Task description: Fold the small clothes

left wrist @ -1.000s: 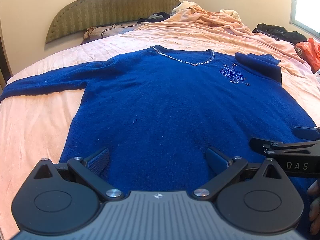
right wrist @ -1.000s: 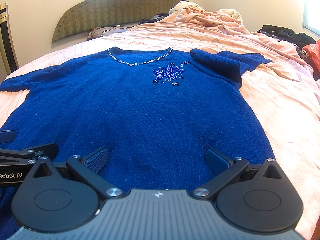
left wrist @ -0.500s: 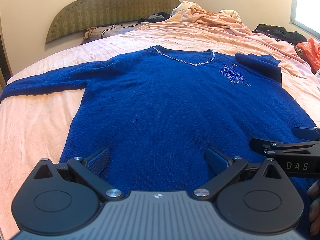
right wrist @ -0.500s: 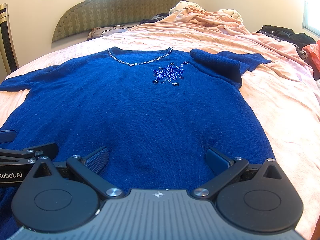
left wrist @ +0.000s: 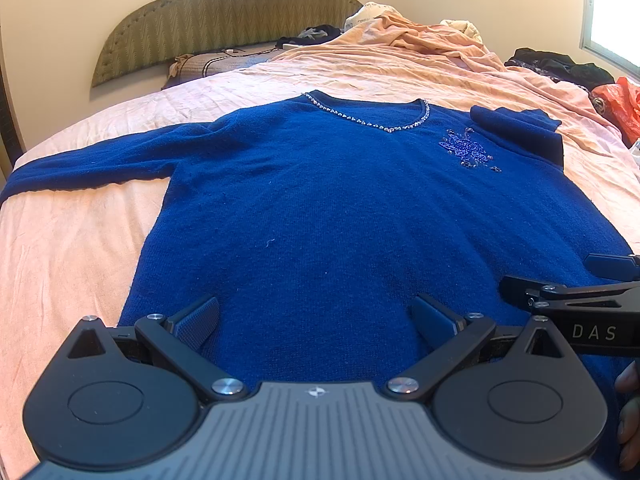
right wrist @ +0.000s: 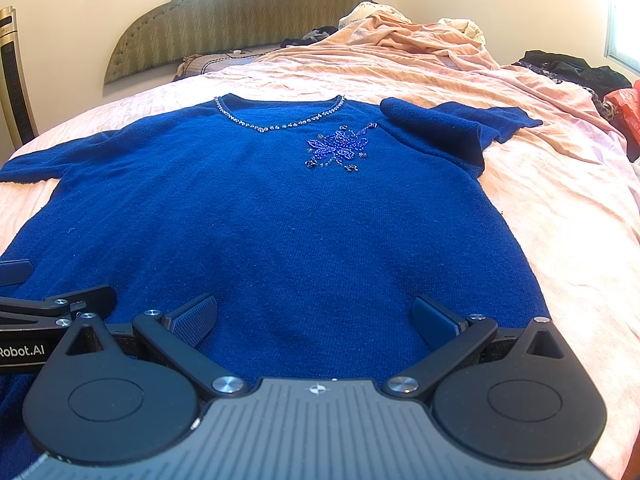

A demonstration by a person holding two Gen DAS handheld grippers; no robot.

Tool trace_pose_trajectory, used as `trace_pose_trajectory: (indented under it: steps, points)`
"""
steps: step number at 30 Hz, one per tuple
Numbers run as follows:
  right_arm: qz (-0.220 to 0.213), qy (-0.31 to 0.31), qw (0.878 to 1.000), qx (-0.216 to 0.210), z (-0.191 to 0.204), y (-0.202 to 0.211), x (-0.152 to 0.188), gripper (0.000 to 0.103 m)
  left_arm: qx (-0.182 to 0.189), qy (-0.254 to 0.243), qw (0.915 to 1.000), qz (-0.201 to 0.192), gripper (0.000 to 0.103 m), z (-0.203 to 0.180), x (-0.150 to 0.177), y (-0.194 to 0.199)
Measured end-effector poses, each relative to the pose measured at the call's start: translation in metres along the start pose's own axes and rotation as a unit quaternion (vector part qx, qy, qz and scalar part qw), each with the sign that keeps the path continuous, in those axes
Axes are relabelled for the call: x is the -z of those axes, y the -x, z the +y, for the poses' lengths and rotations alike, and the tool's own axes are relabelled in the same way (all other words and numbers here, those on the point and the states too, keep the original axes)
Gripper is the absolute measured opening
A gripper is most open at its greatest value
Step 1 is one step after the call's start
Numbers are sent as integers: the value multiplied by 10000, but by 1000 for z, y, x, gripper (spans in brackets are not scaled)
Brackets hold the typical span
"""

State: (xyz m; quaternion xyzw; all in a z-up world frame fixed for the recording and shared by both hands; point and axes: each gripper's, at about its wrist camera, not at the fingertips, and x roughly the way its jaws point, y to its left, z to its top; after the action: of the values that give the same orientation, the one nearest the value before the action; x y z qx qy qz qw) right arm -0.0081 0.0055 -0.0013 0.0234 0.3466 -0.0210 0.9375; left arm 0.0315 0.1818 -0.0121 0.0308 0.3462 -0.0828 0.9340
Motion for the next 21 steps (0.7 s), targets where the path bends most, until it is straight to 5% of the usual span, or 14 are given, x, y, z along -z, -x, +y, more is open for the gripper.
trace_pose_trajectory:
  steps: [7,11,14,17,19,21]
  points:
    - [12,-10,9999,-153,-5,3,-5,103,1,2,10000,0,103,0,0,0]
    - [-479,-418,9953,-737,-36,23,-30,103,5,7,10000,-3,103,0,0,0]
    - [-1198,-1007,9801,-1219,-84,37,-60,103,-8,0,10000,1,103,0,0,0]
    - [-1014,-2007,9618,-1559,-152,20,-95,103,-7,4,10000,-2,103,0,0,1]
    - [-1051,-2794,9329,-2017,-210,-3,-114,103,-5,14,10000,-5,103,0,1,1]
    - [-1100,-3493,9081,-2030,-260,-27,-130,103,-8,23,10000,-7,103,0,0,1]
